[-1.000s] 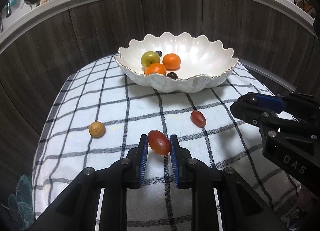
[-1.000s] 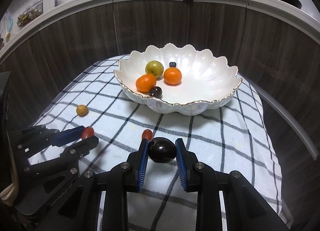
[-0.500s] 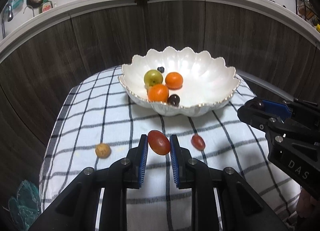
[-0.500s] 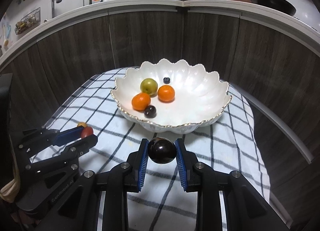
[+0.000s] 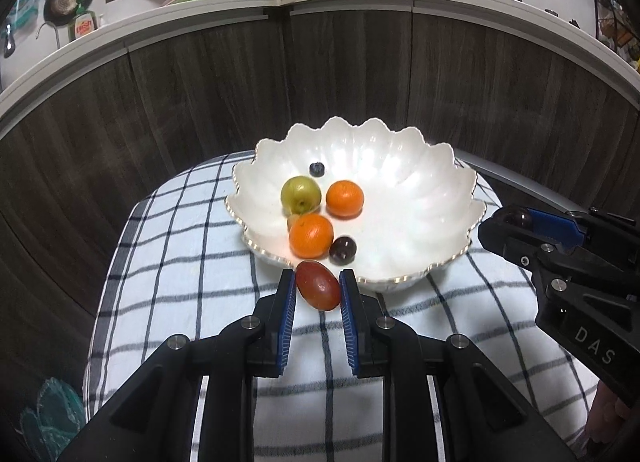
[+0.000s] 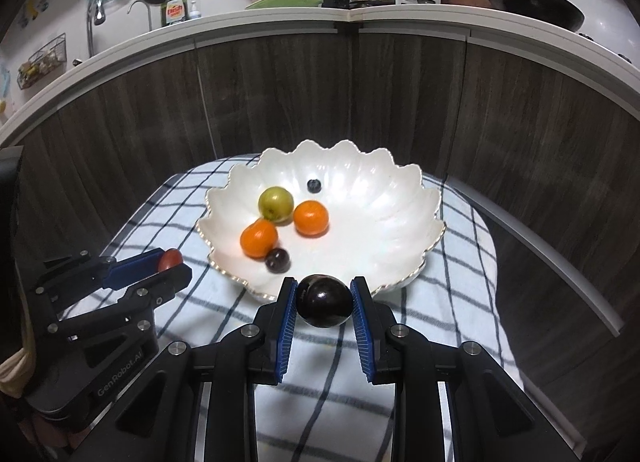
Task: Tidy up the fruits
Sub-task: 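Carry the red grape with the left tool while the right tool carries the dark grape, then open the left tool to drop the red grape while the right tool drops the dark grape into the bowl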
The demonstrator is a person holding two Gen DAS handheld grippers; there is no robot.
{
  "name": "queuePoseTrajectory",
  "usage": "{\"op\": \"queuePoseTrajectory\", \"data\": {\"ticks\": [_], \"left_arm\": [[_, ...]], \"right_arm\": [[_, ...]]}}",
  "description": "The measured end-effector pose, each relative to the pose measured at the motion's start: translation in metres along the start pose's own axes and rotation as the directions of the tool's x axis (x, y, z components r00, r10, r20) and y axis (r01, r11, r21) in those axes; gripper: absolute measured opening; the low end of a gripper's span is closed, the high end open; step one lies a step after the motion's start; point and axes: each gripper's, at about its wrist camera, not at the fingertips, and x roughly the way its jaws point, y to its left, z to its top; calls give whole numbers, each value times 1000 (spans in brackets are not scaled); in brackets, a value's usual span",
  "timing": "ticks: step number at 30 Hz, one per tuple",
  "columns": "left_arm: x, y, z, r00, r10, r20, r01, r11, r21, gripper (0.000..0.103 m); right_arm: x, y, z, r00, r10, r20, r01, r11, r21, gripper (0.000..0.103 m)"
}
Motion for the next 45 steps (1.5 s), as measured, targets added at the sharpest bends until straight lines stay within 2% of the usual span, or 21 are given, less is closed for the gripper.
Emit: {"op": "queuePoseTrajectory", "data": {"ticks": [9, 20, 38, 41, 45], "left_arm": [[19, -9, 27, 1000, -14, -4, 14, 1000, 2, 23], [51, -18, 52, 998, -65, -27, 65, 998, 9, 23], [98, -29, 66, 991, -92, -99, 94, 995, 17, 23], [100, -29, 66, 990, -90, -105, 92, 996, 18, 28], [98, -29, 69, 991, -81, -103, 84, 996, 25, 43]], "right_arm": [[13, -19, 24, 1000, -1, 4, 1, 1000, 9, 29], [38, -42, 44, 1000, -22, -2, 22, 999, 24, 29], [86, -67, 56, 996, -40, -78, 42, 999, 30, 29], [89, -70, 56, 995, -38, -88, 41, 999, 31, 29], [91, -73, 58, 995, -46, -92, 50, 998, 36, 30]]}}
